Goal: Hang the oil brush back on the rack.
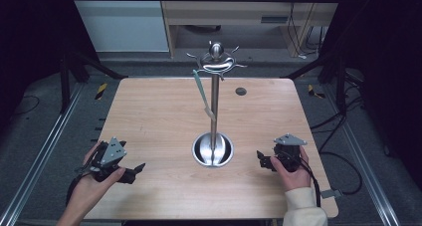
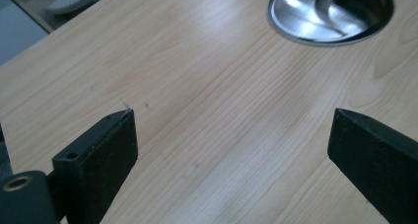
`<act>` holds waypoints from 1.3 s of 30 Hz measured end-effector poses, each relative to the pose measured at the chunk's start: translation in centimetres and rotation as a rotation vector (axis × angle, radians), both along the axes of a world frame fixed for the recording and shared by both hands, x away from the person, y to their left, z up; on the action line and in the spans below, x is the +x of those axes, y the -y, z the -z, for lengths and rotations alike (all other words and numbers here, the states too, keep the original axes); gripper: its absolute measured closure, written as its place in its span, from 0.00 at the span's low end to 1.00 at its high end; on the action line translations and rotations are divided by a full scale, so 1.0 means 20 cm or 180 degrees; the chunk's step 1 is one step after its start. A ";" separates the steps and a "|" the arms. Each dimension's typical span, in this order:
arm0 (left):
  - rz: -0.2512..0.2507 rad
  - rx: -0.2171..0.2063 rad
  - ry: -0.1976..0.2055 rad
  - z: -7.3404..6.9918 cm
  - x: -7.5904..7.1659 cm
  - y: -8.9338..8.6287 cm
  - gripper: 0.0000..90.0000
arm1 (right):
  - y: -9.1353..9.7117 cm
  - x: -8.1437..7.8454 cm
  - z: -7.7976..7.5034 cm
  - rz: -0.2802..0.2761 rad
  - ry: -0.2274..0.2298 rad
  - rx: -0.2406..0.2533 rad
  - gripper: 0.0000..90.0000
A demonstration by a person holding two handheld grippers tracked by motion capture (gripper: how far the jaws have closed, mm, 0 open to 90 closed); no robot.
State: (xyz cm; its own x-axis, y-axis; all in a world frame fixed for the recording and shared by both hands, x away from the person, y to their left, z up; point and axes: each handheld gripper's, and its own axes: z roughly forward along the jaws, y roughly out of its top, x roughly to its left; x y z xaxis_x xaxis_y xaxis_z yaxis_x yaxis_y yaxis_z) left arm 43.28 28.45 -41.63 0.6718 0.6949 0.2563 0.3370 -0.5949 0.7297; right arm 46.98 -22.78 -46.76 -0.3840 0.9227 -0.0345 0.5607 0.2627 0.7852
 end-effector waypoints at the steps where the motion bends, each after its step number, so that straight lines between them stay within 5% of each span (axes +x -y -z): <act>1: -0.0030 0.0045 -0.0006 0.02 0.01 -0.01 0.05 | 0.00 0.00 0.00 -0.0001 -0.0006 -0.0005 0.09; 14: -0.0333 0.0093 -0.0170 0.18 0.13 -0.08 0.06 | 0.00 0.00 0.01 0.0005 -0.0038 -0.0036 0.09; 26: -0.0455 -0.0146 -0.0195 0.26 0.21 -0.10 0.05 | 0.00 0.00 0.02 0.0003 -0.0057 -0.0061 0.10; 34: -0.0601 -0.0641 -0.0127 0.29 0.20 -0.13 0.05 | 0.01 0.01 0.02 0.0018 -0.0078 -0.0067 0.10; 39: -0.0621 -0.0617 -0.0200 0.32 0.18 -0.13 0.05 | 0.01 0.00 0.02 0.0008 -0.0077 -0.0047 0.09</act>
